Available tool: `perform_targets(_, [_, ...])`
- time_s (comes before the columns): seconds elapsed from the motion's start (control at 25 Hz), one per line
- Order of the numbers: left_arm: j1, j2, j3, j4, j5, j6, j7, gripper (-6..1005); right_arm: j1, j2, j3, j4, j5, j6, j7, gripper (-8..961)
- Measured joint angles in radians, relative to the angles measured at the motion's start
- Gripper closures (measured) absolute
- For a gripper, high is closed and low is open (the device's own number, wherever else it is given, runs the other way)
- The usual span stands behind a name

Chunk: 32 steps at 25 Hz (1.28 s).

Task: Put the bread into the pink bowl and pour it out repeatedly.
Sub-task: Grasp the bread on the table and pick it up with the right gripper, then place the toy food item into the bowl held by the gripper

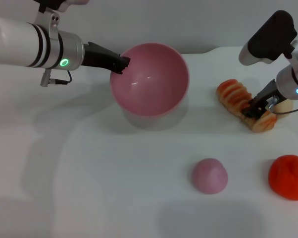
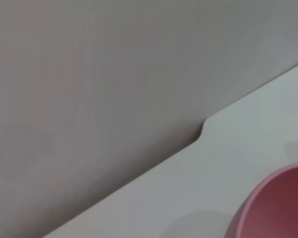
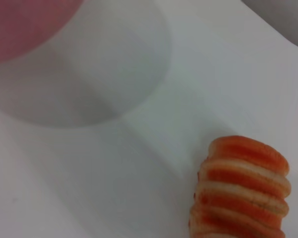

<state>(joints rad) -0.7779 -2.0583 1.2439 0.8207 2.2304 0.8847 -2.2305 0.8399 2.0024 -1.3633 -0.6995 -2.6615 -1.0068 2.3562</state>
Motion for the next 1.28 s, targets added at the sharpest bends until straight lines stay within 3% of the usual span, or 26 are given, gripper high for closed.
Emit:
perform_targets(0.4, [0.0,0.0,0.001,0.002,0.0,0.005,0.0,953,-0.015,0.003,0.006,-0.024,0.0,0.001,0.0,748])
perform_targets(0.92, [0.005,0.002,0.001,0.0,0.001,0.001,-0.001,953,-0.18,0.069,0.128,-0.362,0.004,0.055,0.005,759])
perform_targets(1.28, [0.015,0.005,-0.004,0.0,0.002,-0.007,-0.001,953,-0.233,0.077,0.109,-0.512,0.162,0.241,-0.005,770])
